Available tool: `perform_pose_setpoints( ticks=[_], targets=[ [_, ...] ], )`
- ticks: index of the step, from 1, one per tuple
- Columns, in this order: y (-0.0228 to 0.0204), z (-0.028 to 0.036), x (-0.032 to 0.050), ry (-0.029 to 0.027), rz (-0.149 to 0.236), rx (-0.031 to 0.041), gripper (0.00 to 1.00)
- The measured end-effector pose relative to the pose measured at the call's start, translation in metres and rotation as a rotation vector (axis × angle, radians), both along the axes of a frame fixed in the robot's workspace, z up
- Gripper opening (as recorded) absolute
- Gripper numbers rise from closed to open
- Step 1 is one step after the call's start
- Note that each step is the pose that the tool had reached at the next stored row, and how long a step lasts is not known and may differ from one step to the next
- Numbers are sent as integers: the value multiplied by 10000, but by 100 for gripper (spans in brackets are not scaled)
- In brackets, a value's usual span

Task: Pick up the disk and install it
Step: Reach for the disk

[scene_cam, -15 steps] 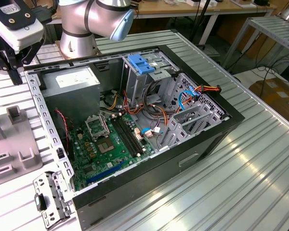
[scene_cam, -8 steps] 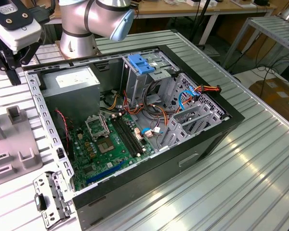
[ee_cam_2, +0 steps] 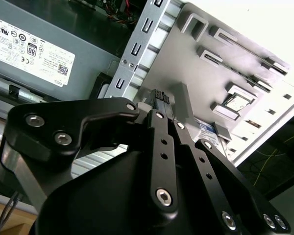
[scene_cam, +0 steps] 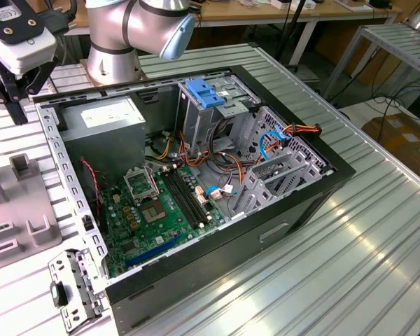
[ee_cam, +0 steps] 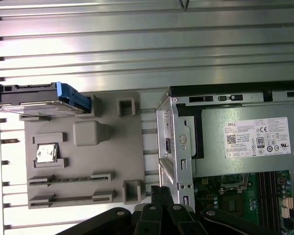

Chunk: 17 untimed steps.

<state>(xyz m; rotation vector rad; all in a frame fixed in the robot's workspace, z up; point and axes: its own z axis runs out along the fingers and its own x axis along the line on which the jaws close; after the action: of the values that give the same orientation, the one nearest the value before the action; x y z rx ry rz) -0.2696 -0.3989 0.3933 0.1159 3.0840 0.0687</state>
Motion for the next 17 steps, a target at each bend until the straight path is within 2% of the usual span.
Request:
perform_pose_setpoints(
  ticks=[17],
  targets=[
    [0,0,-74,1,-1,0,11]
  ],
)
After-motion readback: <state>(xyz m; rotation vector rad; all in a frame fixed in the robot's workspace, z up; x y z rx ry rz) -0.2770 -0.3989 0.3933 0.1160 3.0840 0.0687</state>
